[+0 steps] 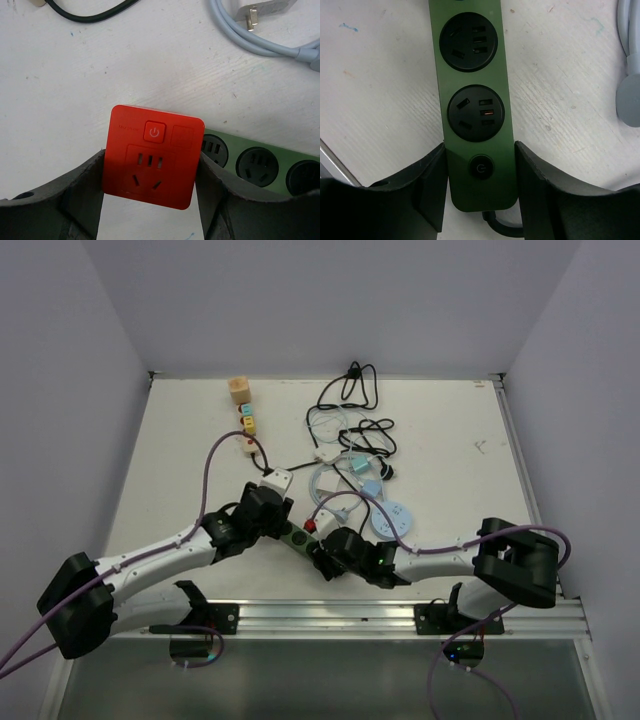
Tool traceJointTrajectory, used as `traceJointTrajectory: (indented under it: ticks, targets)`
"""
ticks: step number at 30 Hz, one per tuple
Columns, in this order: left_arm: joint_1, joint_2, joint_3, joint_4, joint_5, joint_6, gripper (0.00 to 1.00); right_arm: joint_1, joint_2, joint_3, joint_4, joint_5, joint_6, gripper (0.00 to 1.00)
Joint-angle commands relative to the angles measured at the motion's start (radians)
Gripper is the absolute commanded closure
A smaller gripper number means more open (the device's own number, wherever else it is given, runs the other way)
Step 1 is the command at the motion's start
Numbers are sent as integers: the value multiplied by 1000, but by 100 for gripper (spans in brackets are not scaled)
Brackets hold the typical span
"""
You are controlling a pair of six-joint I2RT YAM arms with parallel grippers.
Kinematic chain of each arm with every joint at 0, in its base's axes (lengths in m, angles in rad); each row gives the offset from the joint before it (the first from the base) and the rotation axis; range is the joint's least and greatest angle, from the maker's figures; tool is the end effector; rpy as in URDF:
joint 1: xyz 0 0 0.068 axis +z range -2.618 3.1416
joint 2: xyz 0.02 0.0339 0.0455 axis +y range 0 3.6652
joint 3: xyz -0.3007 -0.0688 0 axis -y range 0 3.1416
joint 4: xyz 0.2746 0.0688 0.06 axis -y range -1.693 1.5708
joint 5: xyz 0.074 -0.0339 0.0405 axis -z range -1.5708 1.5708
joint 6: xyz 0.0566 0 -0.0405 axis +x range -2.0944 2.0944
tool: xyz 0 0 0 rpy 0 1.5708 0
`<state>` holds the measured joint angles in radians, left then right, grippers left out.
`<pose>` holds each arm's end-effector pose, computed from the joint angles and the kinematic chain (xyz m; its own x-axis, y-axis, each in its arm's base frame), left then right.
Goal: Pull the plug off the socket
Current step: Remove the plug from the socket.
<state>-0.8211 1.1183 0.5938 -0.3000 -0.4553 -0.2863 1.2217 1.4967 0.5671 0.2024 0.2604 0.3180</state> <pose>0.1824 -0.1594 0.2067 -0.6081 0.2810 -0.7425 0.2941 0.9485 0.1180 0.1184 0.2828 0.1437 -0.4793 -0.4335 -0.7631 -0.7289 0.6809 0.0710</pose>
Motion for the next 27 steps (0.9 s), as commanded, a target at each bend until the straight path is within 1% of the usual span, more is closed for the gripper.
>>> traceJointTrajectory:
  ticks: [1, 3, 4, 8, 10, 13, 15, 16, 17, 18, 19, 21, 24, 25, 27]
  targets:
    - [10, -58, -41, 263, -184, -177, 100, -14, 4, -45, -84, -76, 174, 100]
    - [10, -75, -75, 283, -189, -182, 100, -18, -6, -44, -93, -76, 174, 100]
    - [8, -86, -80, 318, -197, -183, 100, -18, -12, -45, -96, -73, 174, 100]
    - [4, -91, -85, 323, -207, -172, 100, -16, -16, -30, -130, -43, 156, 100]
    - [4, -75, -62, 308, -203, -163, 100, -18, -7, -15, -153, -29, 139, 100]
    - [4, -22, 1, 219, -188, -149, 100, -2, -7, -7, -164, 2, 119, 100]
    - [5, 27, 49, 153, -162, -101, 100, 21, -3, 4, -179, 31, 105, 100]
    - [5, 91, 114, 110, -157, -91, 100, 28, 10, 19, -199, 61, 102, 100]
    - [5, 121, 148, 23, -167, -85, 100, 38, 17, 27, -199, 74, 98, 100]
    - [4, 145, 203, -8, -169, -79, 100, 51, 26, 34, -228, 83, 98, 100]
    - [4, 184, 225, -39, -178, -79, 100, 56, 34, 45, -242, 100, 98, 100]
    - [4, 213, 264, -105, -169, -68, 100, 65, 50, 51, -248, 106, 101, 100]
    - [2, 291, 369, -223, -160, -59, 100, 65, 48, 53, -251, 111, 102, 100]
    - [3, 329, 383, -247, -174, -57, 100, 67, 45, 48, -248, 111, 104, 100]
    - [2, 342, 391, -271, -192, -62, 100, 65, 28, 39, -241, 108, 110, 100]
